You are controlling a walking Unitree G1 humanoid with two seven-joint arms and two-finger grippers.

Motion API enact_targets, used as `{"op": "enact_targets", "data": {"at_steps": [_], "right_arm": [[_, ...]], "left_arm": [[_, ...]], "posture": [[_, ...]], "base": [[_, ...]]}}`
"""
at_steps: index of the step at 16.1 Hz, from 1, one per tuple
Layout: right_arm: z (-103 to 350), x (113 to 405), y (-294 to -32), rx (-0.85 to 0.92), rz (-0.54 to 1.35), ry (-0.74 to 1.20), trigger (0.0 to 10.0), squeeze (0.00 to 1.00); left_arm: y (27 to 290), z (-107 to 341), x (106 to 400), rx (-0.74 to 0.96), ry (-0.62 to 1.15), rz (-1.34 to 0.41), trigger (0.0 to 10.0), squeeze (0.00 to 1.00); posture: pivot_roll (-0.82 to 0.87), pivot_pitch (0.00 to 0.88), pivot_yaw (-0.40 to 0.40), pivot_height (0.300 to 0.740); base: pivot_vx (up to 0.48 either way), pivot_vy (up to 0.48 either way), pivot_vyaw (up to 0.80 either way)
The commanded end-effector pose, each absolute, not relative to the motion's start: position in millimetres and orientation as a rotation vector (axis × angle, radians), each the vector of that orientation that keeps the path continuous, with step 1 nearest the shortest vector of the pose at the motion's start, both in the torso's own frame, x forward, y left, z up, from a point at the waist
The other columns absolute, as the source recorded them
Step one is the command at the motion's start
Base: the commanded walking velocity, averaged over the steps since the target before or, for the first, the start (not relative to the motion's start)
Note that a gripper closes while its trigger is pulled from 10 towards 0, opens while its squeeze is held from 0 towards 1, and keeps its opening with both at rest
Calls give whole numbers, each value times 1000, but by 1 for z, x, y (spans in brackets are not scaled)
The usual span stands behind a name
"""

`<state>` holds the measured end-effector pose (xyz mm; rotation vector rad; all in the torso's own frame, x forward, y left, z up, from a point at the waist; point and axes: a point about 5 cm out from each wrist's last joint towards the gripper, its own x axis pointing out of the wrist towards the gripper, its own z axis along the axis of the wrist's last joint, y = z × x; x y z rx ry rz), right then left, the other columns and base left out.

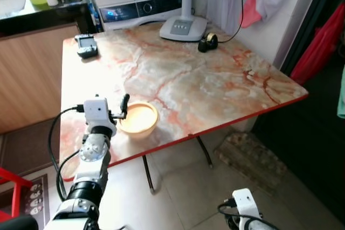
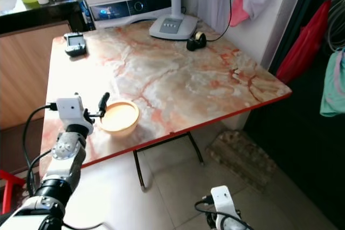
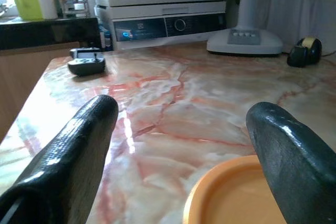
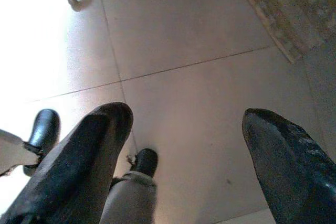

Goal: Restocking fridge

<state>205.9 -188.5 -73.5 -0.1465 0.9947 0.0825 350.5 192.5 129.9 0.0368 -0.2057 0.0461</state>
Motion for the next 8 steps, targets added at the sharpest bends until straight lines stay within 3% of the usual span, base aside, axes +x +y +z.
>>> {"op": "enact_targets", "data": {"at_steps": [1,7,8], "right_arm": [[-76,201,-189,-149,84,1010,10000,0],[-75,203,-189,-148,88,1004,10000,0],[-75,203,-189,-150,89,1004,10000,0]], "left_arm": [[195,130,350,36,-202,62,10000,0],[212,121,350,-227,-140,124,10000,0],[210,121,352,-277,-129,92,10000,1000]], "posture": [[23,0,18,740],[38,0,8,740],[38,0,6,740]], "base": [[0,0,0],[0,0,0],[0,0,0]]}}
